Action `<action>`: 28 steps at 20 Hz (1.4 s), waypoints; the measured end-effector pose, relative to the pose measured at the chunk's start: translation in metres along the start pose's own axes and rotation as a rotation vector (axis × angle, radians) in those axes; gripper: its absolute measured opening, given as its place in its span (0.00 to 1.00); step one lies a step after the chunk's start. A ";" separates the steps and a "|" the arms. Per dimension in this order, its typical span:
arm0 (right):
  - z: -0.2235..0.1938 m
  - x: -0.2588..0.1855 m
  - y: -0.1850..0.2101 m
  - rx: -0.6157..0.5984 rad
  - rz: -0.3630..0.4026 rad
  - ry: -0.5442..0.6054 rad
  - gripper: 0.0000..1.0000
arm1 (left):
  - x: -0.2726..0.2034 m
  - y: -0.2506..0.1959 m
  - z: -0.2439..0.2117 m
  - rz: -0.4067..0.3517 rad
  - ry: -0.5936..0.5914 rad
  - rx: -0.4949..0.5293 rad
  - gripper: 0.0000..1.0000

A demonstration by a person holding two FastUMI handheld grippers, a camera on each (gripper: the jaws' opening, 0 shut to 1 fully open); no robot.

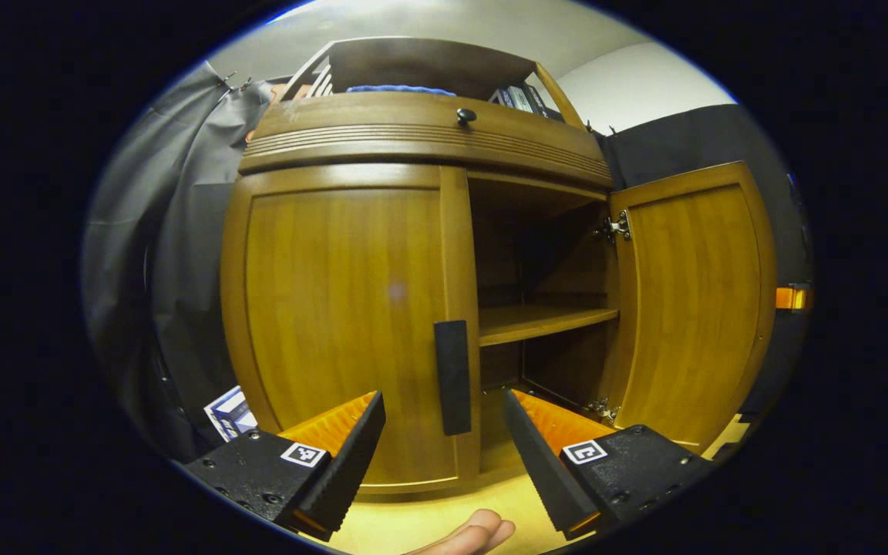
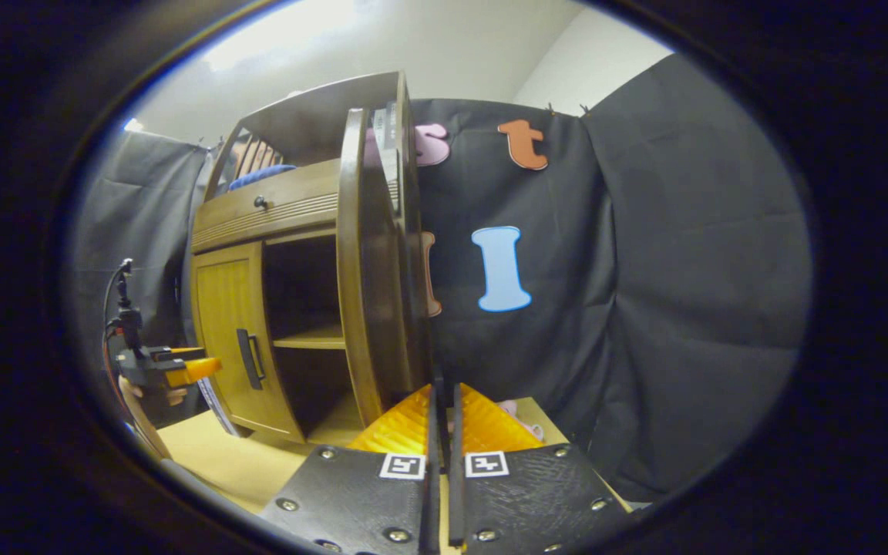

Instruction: Open the right door of the double-door shoe cabinet with the right hand, and open the left door with the left hand.

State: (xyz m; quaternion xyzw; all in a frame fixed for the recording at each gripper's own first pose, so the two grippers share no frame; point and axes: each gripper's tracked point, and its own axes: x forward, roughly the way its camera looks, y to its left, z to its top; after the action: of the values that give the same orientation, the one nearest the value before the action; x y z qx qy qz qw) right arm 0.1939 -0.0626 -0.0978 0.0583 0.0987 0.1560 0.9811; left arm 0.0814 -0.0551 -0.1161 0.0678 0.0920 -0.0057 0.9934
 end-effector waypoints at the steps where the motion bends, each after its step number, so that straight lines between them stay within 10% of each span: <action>1: 0.003 -0.007 -0.007 -0.018 -0.036 -0.005 0.15 | 0.008 0.001 0.001 0.015 -0.002 -0.002 0.97; 7: 0.039 -0.066 -0.035 0.040 -0.144 -0.119 0.29 | 0.041 -0.001 0.014 0.028 -0.042 0.023 0.99; 11: 0.051 -0.100 -0.039 0.039 -0.226 -0.145 0.72 | 0.063 -0.011 0.008 0.021 -0.004 0.007 0.96; 17: 0.076 -0.138 0.021 0.008 -0.207 -0.194 1.00 | 0.093 -0.002 0.004 0.060 -0.001 0.025 0.77; 20: 0.089 -0.147 0.059 -0.080 -0.161 -0.213 1.00 | 0.091 0.001 0.004 0.068 -0.004 0.008 0.39; 28: 0.076 -0.134 0.091 -0.047 -0.139 -0.173 1.00 | 0.069 -0.004 0.000 -0.019 0.037 0.018 0.34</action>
State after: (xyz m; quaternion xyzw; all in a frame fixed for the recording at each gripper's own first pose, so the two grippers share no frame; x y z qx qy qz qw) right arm 0.0587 -0.0256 0.0124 0.0416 0.0139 0.0841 0.9955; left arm 0.1493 -0.0589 -0.1291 0.0759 0.1108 -0.0146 0.9908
